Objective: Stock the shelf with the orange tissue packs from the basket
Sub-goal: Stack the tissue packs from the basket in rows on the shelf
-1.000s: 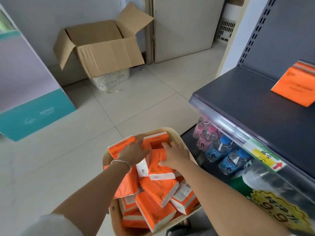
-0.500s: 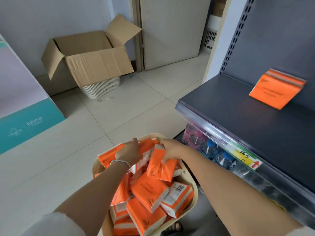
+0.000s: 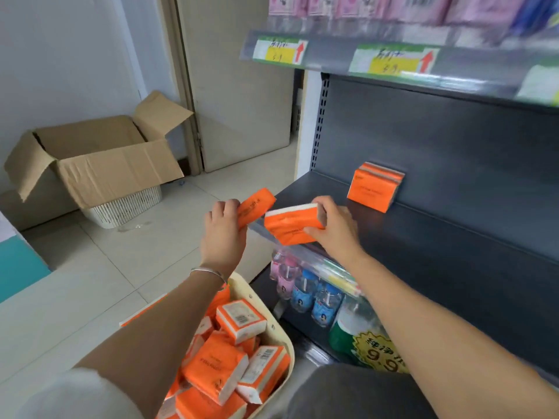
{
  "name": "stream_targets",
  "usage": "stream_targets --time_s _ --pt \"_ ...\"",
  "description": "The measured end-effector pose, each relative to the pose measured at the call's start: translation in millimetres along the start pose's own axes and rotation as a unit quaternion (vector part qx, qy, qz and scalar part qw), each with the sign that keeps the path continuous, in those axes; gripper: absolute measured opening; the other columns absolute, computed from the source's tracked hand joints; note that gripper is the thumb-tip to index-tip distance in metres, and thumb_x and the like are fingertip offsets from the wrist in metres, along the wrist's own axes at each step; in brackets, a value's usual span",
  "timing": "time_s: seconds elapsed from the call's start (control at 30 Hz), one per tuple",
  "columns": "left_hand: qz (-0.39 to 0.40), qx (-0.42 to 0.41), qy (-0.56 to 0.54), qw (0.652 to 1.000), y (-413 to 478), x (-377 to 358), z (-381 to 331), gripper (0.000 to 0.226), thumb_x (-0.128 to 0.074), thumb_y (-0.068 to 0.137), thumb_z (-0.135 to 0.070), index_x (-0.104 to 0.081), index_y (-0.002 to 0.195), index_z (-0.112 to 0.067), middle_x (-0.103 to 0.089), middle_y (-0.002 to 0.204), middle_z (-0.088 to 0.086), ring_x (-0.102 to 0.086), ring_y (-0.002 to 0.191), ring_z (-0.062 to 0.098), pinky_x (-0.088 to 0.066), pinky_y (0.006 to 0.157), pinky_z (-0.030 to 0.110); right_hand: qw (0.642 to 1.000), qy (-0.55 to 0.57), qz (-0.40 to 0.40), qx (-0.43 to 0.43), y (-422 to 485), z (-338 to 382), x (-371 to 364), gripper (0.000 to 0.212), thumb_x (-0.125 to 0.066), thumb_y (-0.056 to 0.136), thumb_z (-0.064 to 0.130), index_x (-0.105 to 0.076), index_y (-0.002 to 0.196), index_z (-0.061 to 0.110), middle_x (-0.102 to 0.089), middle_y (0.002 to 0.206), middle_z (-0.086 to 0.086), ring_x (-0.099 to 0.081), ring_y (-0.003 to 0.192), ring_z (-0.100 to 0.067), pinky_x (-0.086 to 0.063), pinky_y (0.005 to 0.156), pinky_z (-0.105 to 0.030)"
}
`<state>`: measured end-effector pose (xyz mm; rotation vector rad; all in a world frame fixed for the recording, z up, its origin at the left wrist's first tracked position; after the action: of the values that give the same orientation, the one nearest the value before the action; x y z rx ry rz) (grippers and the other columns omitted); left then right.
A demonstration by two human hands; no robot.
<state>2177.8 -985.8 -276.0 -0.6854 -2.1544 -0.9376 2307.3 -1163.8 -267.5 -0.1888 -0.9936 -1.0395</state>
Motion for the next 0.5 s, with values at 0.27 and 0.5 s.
stream_targets --time_s 0.27,0.5 --pt "-0.002 -0.109 -0.063 0.992 29.3 -34.1 -84.8 0.034 -0.058 0.084 -0.002 -0.053 0.118 -0.004 -0.048 0.118 0.017 -0.045 0.103 0.037 -0.040 0.079 0.041 0.973 0.038 -0.163 -0.161 5.3 -107.6 70.7 0.044 -0.072 0.079 0.013 -0.047 0.116 0.013 -0.053 0.102 -0.008 -0.054 0.090 -0.027 -0.046 0.076 -0.040" --pt "0.030 -0.157 -0.049 0.986 51.9 -89.2 -109.1 0.033 -0.059 0.083 -0.002 -0.054 0.115 -0.005 -0.051 0.114 0.015 -0.048 0.099 0.035 -0.049 0.070 0.048 0.975 -0.006 -0.136 -0.176 50.3 -151.1 68.1 0.042 -0.062 0.084 0.004 -0.045 0.121 0.012 -0.054 0.114 -0.012 -0.059 0.096 -0.034 -0.048 0.078 -0.039"
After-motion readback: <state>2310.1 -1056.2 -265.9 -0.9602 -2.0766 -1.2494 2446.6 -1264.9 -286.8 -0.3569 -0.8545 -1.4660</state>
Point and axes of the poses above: each hand's wrist, its own y-axis towards the middle knuckle, its own x-axis out of the back of the hand, z = x × y, the point moved 7 cm from there along y, towards the middle knuckle
